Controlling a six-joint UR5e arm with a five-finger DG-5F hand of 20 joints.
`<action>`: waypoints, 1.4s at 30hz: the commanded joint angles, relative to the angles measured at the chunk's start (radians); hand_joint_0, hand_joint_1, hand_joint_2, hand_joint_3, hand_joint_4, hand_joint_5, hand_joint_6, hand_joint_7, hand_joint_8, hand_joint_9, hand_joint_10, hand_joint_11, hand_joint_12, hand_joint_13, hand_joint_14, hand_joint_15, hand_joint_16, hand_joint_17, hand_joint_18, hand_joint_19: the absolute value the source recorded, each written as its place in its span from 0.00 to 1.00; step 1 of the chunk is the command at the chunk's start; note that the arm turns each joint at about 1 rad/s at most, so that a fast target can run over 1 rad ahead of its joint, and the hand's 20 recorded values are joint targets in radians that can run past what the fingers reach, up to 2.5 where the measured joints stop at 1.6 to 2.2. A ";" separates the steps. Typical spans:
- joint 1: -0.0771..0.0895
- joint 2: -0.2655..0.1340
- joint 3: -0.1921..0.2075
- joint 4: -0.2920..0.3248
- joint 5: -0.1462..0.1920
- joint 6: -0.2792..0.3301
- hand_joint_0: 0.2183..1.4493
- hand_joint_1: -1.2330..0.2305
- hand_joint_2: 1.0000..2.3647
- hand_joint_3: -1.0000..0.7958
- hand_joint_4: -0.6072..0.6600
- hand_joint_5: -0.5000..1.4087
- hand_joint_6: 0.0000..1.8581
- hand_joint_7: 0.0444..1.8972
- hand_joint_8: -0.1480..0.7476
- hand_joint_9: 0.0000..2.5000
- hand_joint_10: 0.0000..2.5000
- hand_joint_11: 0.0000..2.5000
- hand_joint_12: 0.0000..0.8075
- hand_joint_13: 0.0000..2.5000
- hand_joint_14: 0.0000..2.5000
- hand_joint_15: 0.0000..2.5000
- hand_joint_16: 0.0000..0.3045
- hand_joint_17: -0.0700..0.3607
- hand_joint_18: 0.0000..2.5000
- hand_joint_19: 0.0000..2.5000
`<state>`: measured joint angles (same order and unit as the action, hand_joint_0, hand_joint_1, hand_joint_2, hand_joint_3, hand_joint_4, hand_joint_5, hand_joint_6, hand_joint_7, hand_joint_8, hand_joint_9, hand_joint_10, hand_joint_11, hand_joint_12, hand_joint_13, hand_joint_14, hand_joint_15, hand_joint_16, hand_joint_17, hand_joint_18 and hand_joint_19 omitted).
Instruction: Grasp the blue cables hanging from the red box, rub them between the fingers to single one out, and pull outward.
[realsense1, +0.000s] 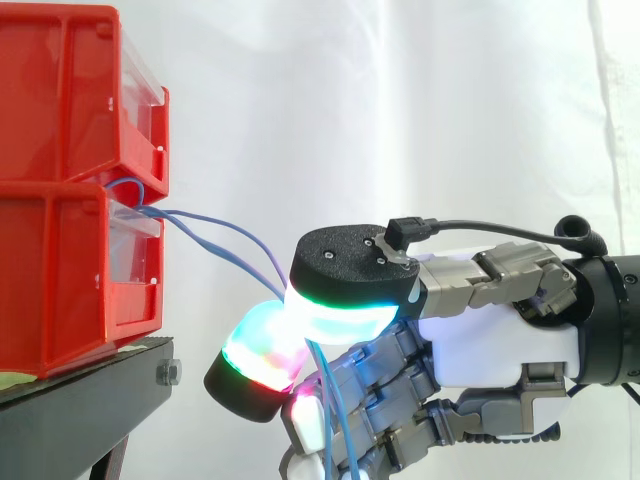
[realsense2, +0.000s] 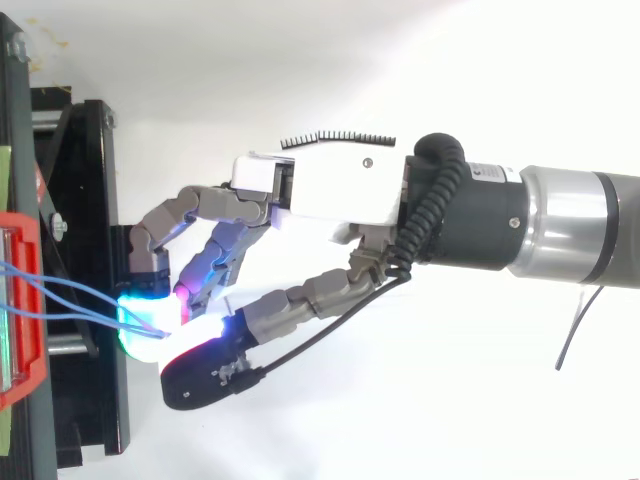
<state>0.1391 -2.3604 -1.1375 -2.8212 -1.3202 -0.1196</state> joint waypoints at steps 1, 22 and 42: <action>0.001 0.009 -0.001 -0.007 0.002 0.000 0.34 0.29 0.01 0.45 0.51 0.16 0.49 0.55 0.51 0.38 0.01 0.27 0.46 0.36 0.01 0.24 0.14 0.39 0.31 0.27; 0.008 0.038 -0.001 -0.106 0.009 0.035 0.30 0.31 0.00 0.28 0.60 0.19 0.48 0.56 0.52 0.42 0.01 0.27 0.46 0.38 0.01 0.24 0.14 0.39 0.32 0.27; 0.013 0.038 -0.001 -0.104 0.009 0.037 0.21 0.35 0.00 0.28 0.61 0.19 0.47 0.57 0.55 0.43 0.01 0.27 0.51 0.39 0.01 0.25 0.16 0.42 0.34 0.27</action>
<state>0.1521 -2.3224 -1.1377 -2.9253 -1.3115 -0.0832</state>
